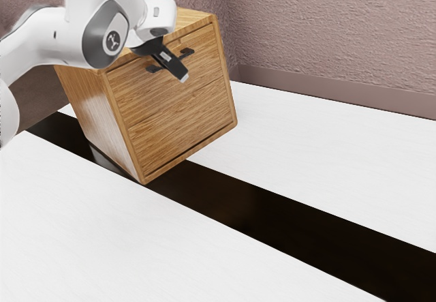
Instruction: Pull the drawer handle with one arm to open the drawer
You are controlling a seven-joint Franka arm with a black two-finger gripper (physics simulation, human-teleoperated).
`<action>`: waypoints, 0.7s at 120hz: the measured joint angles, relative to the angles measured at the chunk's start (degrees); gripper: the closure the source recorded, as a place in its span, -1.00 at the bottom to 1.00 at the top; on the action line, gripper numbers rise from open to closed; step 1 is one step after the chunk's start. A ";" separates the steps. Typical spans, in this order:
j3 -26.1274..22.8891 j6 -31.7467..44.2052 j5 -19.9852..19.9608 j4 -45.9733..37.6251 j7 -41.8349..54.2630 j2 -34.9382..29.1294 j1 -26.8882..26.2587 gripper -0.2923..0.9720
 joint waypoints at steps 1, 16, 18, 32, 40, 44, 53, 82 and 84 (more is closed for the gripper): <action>0.01 0.03 0.00 0.00 0.00 0.07 0.00 -0.54; 0.08 0.80 -0.04 0.00 -0.01 0.81 0.00 -0.54; 0.10 0.89 -0.04 0.01 -0.01 0.88 0.00 -0.54; 0.13 1.40 -0.08 0.00 -0.02 1.26 0.00 -0.54; 0.13 1.58 -0.12 0.00 -0.02 1.70 0.01 -0.54; 0.10 1.65 -0.15 -0.01 -0.02 1.83 0.01 -0.55; 0.08 1.79 -0.21 -0.05 -0.02 1.94 0.02 -0.54; -0.27 1.98 -0.28 -0.02 -0.05 1.61 -0.54 -0.52; -0.27 1.99 -0.28 -0.04 -0.05 1.61 -0.62 -0.53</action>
